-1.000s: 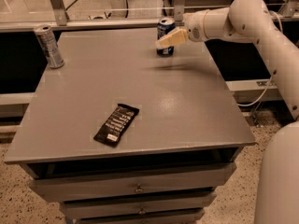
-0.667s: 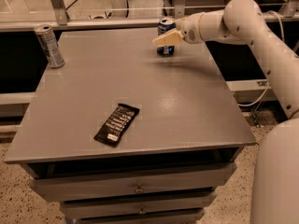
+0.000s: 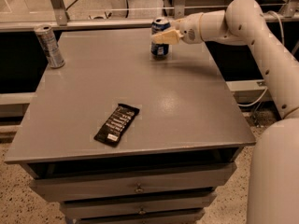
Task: Move pepsi can near rxbar chocolate
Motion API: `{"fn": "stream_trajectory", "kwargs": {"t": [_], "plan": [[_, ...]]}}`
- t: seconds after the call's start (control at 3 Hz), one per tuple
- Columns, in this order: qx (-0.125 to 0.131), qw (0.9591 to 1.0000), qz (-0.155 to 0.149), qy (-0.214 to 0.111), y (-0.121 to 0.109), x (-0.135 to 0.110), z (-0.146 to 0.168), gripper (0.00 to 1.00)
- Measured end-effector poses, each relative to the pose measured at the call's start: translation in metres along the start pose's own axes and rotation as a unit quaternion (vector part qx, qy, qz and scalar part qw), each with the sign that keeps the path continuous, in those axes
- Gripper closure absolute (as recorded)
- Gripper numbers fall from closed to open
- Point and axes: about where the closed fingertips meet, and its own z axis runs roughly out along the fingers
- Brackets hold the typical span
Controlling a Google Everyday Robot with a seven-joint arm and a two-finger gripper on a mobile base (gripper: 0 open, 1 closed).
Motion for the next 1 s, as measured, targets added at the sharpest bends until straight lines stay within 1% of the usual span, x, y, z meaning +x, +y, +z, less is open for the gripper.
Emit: {"fn": "stream_trajectory", "kwargs": {"t": [0.33,0.67,1.0], "plan": [[-0.07,0.9972,-0.013,-0.025,0.036,-0.026,-0.019,0.96],[-0.117,0.9917,-0.037,-0.039,0.078,-0.051,-0.058,1.0],[-0.131,0.9903,-0.037,-0.027,0.125,-0.052,-0.102,1.0]]}}
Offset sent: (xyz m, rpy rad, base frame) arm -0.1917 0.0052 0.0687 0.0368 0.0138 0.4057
